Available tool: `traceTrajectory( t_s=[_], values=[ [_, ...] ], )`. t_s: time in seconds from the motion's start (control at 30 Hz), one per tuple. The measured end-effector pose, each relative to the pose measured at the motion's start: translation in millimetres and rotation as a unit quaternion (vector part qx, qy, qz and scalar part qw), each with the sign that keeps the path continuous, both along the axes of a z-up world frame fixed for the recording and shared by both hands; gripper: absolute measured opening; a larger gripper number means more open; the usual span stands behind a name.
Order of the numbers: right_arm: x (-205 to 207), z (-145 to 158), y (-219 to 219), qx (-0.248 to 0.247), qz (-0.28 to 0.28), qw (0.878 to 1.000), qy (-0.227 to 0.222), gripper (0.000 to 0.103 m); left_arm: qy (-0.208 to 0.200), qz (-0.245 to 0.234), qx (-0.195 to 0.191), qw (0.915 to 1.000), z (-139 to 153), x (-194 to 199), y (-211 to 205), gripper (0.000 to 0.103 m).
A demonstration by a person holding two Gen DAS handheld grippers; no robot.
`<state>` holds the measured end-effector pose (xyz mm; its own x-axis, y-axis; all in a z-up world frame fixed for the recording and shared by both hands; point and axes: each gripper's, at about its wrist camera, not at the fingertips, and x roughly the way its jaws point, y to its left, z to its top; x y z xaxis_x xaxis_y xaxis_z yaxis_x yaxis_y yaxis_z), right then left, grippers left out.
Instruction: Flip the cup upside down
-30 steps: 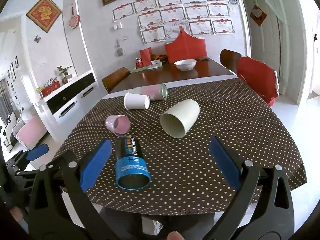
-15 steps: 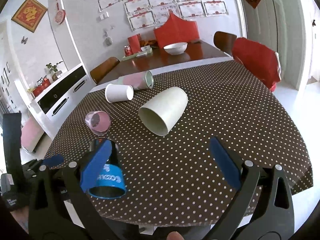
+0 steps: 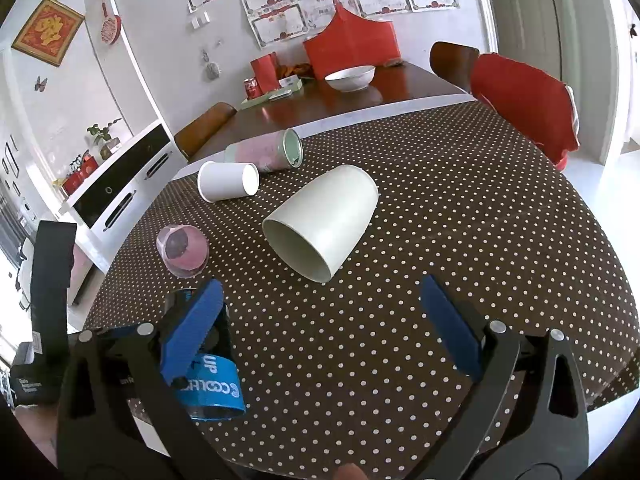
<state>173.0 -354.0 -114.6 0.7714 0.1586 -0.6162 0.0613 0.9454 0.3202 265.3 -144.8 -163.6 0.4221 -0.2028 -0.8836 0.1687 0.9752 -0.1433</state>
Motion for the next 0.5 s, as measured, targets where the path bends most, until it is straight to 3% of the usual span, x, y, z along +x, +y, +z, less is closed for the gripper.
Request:
traceTrajectory(
  t_s=[0.03, 0.07, 0.5],
  values=[
    [0, 0, -1, 0.001, -0.001, 1.000, 0.000, 0.097, 0.005, -0.009, -0.005, 0.9999, -1, 1, -2, 0.079],
    [0, -1, -1, 0.001, -0.003, 1.000, 0.002, 0.097, 0.007, -0.012, -0.004, 0.9999, -2, 3, -4, 0.077],
    [-4, 2, 3, 0.005, -0.005, 1.000, 0.000, 0.097, -0.042, -0.049, 0.007, 0.9979, 3, 2, 11, 0.069]
  ],
)
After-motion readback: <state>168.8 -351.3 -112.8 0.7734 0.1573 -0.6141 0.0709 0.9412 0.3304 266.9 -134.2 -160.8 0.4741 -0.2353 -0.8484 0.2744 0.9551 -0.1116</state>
